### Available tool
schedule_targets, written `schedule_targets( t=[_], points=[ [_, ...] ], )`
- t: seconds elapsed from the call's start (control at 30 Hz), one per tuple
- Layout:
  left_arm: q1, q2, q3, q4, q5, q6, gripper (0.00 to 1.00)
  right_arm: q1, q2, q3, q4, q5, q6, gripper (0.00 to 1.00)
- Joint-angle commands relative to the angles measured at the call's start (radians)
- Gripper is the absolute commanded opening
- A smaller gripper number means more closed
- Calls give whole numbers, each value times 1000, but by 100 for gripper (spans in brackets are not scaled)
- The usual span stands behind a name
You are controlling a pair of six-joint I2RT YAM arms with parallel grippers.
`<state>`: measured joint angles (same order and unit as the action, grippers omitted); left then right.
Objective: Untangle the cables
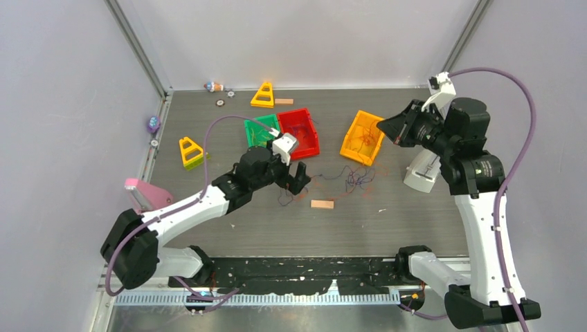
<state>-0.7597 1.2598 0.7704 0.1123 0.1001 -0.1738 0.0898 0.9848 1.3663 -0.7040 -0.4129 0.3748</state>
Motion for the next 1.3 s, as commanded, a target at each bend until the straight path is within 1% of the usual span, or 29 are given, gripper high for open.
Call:
schedule_targets(
  t=[0.0, 0.1, 0.23, 0.37, 0.57, 0.6, 0.63, 0.67, 0.7, 0.77, 0.8, 0.87, 0.9, 0.93, 0.97, 1.0, 1.1, 1.17, 1.27],
  points=[
    [-39, 81, 97, 102, 65, 10, 100, 11, 16, 134, -31, -82, 2, 5],
    [-73, 152, 149, 161, 73, 15, 100, 13, 27, 191, -41, -103, 8, 5],
    [-120, 232, 154, 332, 140, 40, 100, 16, 39, 241, -49, -135, 22, 6],
    [-141, 308, 161, 490, 208, 23, 100, 19, 47, 281, -49, -161, 39, 5],
    [-161, 434, 254, 514, 244, -38, 99, 19, 47, 304, -36, -188, 71, 5],
    [-165, 451, 262, 523, 249, -47, 96, 19, 46, 308, -33, -186, 73, 5],
    [-172, 463, 266, 530, 237, -52, 89, 19, 47, 311, -33, -186, 79, 5],
    [-178, 477, 270, 532, 221, -55, 78, 19, 47, 318, -32, -185, 81, 5],
    [-182, 493, 275, 523, 199, -66, 57, 19, 47, 321, -33, -185, 88, 5],
    [-179, 519, 294, 445, 104, -101, 6, 18, 43, 338, -34, -173, 98, 5],
    [-174, 525, 295, 410, 74, -112, 0, 19, 39, 346, -36, -147, 100, 5],
    [-164, 506, 259, 366, -1, -113, 0, 18, 29, 379, -52, -87, 93, 5],
    [-155, 480, 223, 361, -39, -112, 0, 18, 25, 408, -70, -34, 87, 5],
    [-142, 446, 178, 354, -78, -114, 0, 18, 17, 422, -80, -10, 72, 5],
    [-124, 408, 135, 335, -151, -131, 0, 18, 16, 457, -103, 40, 63, 5],
    [-98, 364, 100, 308, -170, -143, 0, 18, 17, 490, -118, 62, 44, 5],
    [0, 243, -6, 236, -174, -159, 0, 17, 21, 553, -178, 158, 18, 5],
    [53, 174, -66, 204, -154, -164, 0, 18, 18, 559, -181, 189, 15, 5],
    [82, 103, -132, 235, -93, -156, 0, 18, 30, 545, -160, 168, 32, 5]
  ],
)
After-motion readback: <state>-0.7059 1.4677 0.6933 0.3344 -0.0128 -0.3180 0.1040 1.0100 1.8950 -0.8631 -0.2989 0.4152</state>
